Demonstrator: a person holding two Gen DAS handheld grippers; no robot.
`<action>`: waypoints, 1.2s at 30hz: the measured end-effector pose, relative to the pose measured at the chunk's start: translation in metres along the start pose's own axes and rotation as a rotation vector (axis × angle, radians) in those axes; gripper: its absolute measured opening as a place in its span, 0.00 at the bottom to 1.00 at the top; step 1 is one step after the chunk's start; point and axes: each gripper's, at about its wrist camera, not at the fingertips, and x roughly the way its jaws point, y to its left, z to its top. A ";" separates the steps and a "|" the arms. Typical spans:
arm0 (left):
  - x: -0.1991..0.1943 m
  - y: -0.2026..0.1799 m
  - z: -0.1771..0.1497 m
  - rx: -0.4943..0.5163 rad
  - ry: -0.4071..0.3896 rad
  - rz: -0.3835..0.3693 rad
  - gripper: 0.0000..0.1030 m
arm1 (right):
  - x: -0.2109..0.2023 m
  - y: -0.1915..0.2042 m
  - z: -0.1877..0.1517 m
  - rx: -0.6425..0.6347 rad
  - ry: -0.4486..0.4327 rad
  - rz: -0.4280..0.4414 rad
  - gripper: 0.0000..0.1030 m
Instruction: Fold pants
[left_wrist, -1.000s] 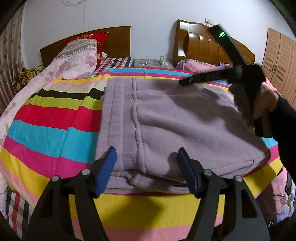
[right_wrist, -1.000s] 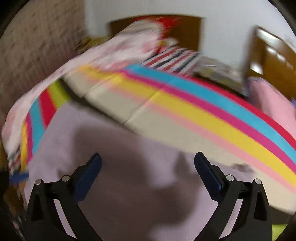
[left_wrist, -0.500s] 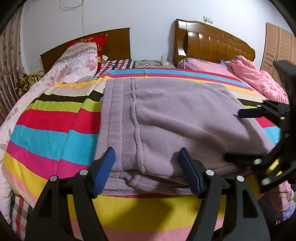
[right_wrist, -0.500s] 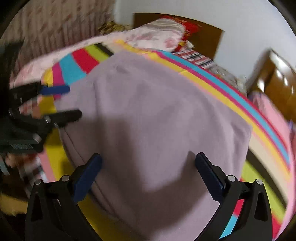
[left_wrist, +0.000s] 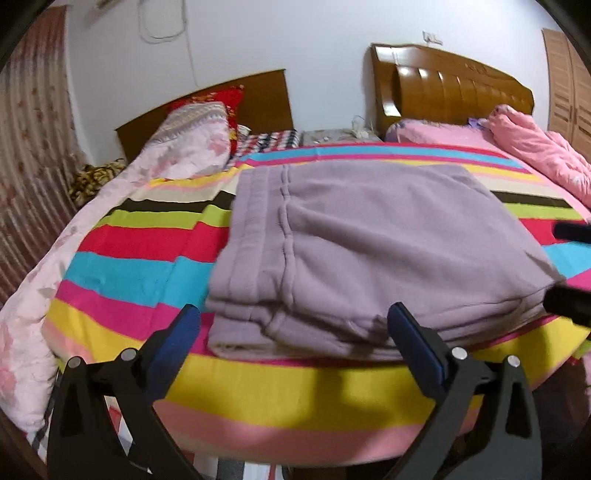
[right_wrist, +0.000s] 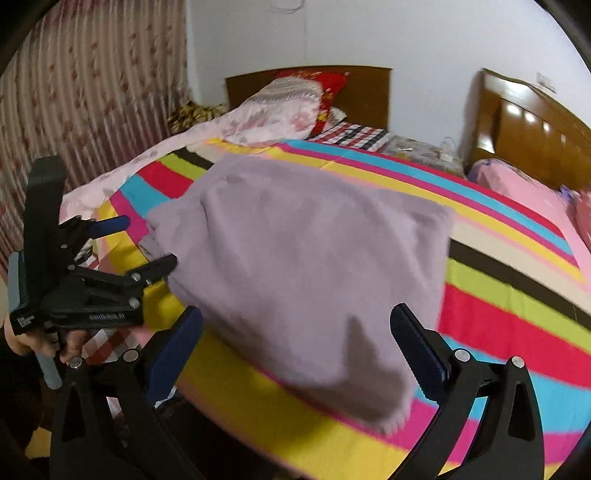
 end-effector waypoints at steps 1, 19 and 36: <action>-0.005 -0.001 0.000 -0.006 -0.005 0.014 0.98 | -0.004 0.000 -0.005 0.014 -0.007 -0.004 0.95; -0.184 -0.031 0.013 -0.153 -0.347 0.248 0.99 | -0.145 0.013 -0.043 0.128 -0.375 -0.239 0.96; -0.141 -0.061 -0.064 -0.150 -0.192 0.126 0.98 | -0.110 0.030 -0.092 0.151 -0.273 -0.241 0.96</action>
